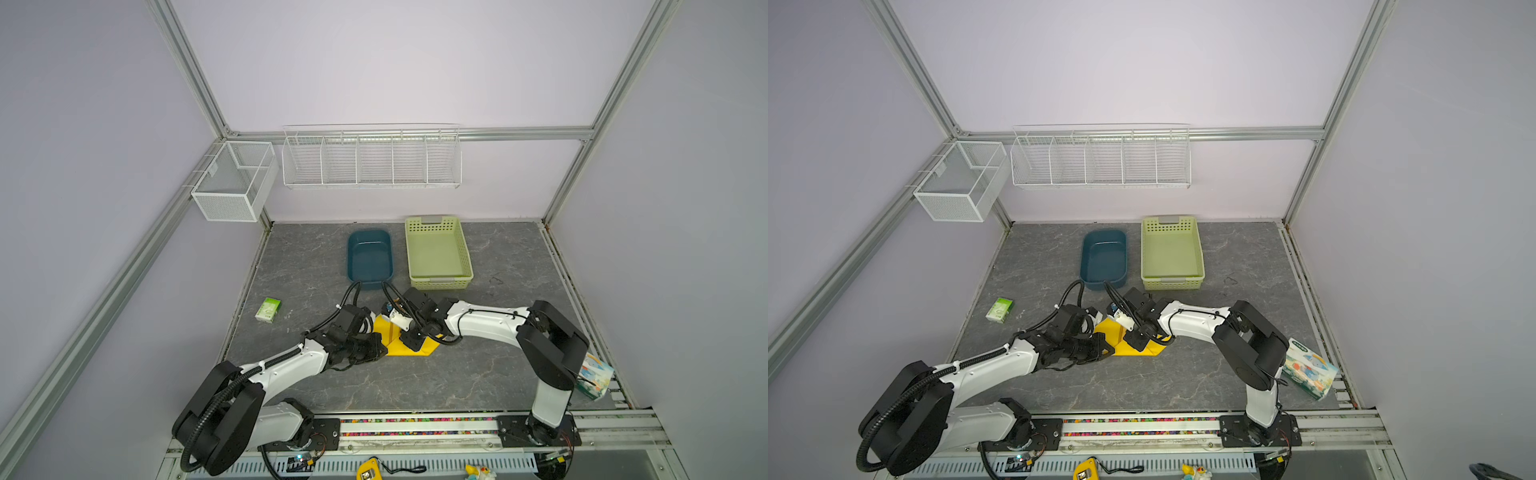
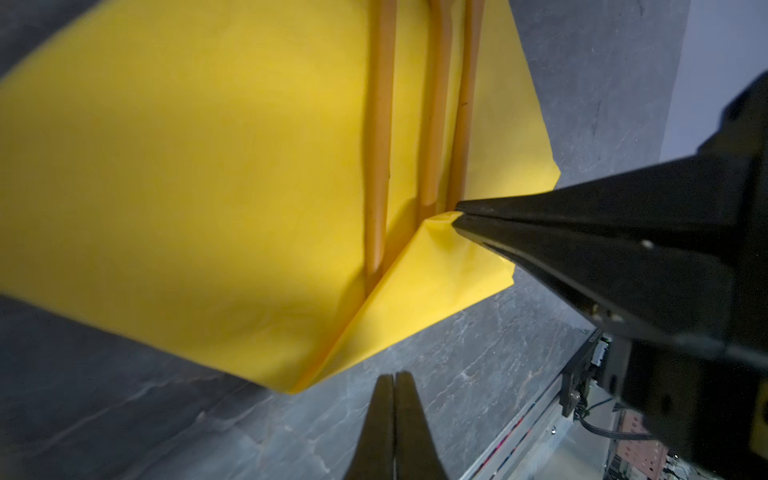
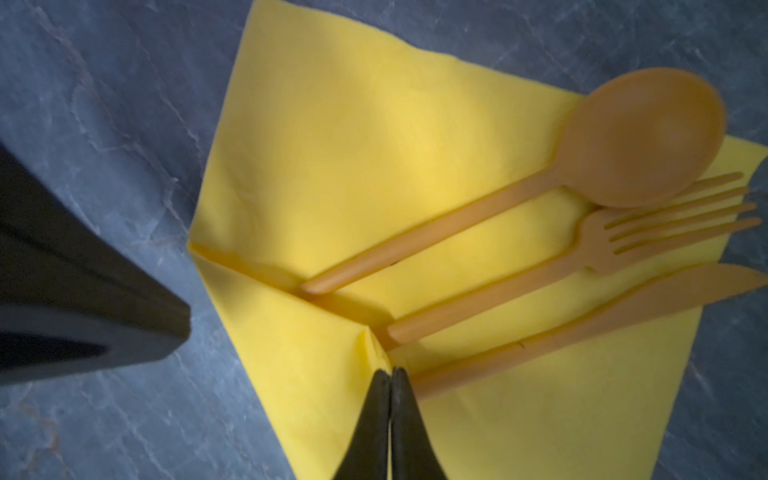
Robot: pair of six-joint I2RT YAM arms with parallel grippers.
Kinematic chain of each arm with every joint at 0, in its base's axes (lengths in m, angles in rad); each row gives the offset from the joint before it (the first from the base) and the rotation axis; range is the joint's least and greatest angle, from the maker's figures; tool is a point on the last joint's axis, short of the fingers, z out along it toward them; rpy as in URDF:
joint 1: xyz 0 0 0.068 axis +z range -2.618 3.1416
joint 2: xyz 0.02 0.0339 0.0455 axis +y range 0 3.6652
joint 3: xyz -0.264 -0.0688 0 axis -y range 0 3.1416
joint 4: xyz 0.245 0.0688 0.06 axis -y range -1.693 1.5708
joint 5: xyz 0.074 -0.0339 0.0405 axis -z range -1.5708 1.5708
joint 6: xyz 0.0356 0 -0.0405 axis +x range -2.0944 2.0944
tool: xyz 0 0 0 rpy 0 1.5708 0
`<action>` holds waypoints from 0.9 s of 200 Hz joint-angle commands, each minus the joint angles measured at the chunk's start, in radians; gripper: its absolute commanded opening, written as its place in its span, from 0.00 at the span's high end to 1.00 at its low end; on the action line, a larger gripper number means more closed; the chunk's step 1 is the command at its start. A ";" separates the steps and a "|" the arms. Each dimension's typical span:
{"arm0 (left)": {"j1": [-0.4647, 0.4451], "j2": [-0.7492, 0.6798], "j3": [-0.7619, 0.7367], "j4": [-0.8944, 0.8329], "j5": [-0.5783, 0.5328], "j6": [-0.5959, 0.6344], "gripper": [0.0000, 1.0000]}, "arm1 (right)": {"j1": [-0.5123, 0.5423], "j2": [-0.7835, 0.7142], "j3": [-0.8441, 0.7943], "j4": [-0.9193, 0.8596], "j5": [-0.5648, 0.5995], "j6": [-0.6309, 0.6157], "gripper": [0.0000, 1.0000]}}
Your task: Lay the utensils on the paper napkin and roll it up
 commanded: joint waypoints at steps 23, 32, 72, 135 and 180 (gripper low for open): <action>-0.003 0.012 0.048 -0.067 -0.125 0.029 1.00 | -0.009 -0.035 -0.022 0.013 -0.012 0.013 0.93; -0.002 0.037 0.058 -0.068 -0.127 0.035 1.00 | -0.010 -0.035 -0.021 0.012 -0.013 0.013 0.93; -0.002 0.093 0.086 -0.095 -0.186 0.049 1.00 | -0.009 -0.039 -0.023 0.016 -0.015 0.014 0.93; -0.002 0.152 0.093 -0.117 -0.181 0.068 1.00 | -0.009 -0.051 -0.024 0.019 -0.015 0.018 0.93; -0.004 0.156 0.071 -0.116 -0.170 0.072 1.00 | -0.022 -0.055 -0.026 0.030 -0.011 0.032 0.93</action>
